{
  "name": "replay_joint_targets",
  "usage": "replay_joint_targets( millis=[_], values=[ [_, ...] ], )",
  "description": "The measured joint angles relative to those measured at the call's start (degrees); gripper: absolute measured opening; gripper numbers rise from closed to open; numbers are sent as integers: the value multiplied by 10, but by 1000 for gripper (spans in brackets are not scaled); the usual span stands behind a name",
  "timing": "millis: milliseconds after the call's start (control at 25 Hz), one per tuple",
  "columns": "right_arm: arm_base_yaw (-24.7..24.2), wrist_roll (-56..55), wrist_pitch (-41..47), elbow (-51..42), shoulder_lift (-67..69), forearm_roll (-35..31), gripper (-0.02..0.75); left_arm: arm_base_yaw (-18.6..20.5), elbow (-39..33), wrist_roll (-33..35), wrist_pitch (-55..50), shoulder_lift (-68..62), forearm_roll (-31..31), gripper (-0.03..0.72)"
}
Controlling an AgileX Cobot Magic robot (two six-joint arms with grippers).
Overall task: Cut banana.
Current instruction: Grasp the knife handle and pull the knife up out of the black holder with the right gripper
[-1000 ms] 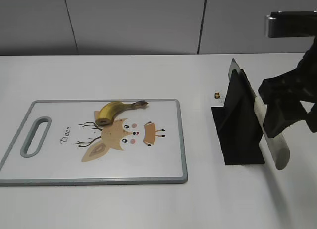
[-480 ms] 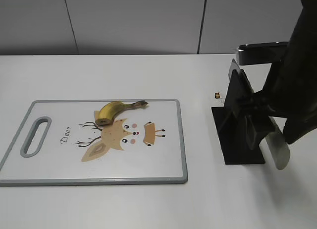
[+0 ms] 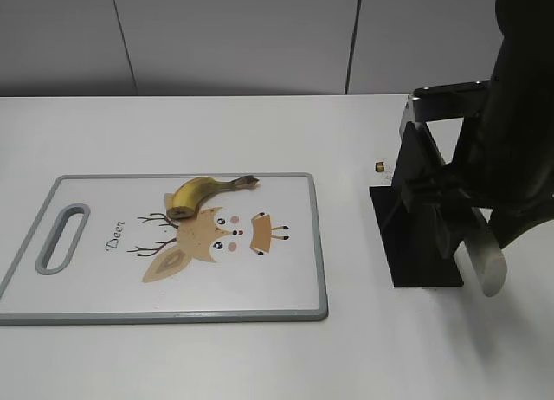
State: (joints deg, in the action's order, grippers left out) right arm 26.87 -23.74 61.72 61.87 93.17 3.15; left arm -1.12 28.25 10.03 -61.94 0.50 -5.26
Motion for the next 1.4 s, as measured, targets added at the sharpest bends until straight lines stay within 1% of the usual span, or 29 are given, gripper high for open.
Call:
replay_joint_targets(
  millis=[80,280,520,600,680,800,960,1400],
  values=[
    [-1,-1,-4,0,0,-1,405,0,0,0,0,0,0,574],
    [-1,-1,-6,0,0,-1,350,0,0,0,0,0,0,574],
    [-1,-2,-5,0,12,-1,338,0,0,0,0,0,0,574],
    [-1,-2,-5,0,12,-1,323,0,0,0,0,0,0,574],
    [-1,-2,-4,0,12,-1,283,0,0,0,0,0,0,574],
    [-1,-9,5,0,12,0,156,0,0,0,0,0,0,574],
    [-2,-28,17,0,12,-1,162,0,0,0,0,0,0,574],
    [-2,-31,27,0,6,-3,162,0,0,0,0,0,0,560]
  ],
)
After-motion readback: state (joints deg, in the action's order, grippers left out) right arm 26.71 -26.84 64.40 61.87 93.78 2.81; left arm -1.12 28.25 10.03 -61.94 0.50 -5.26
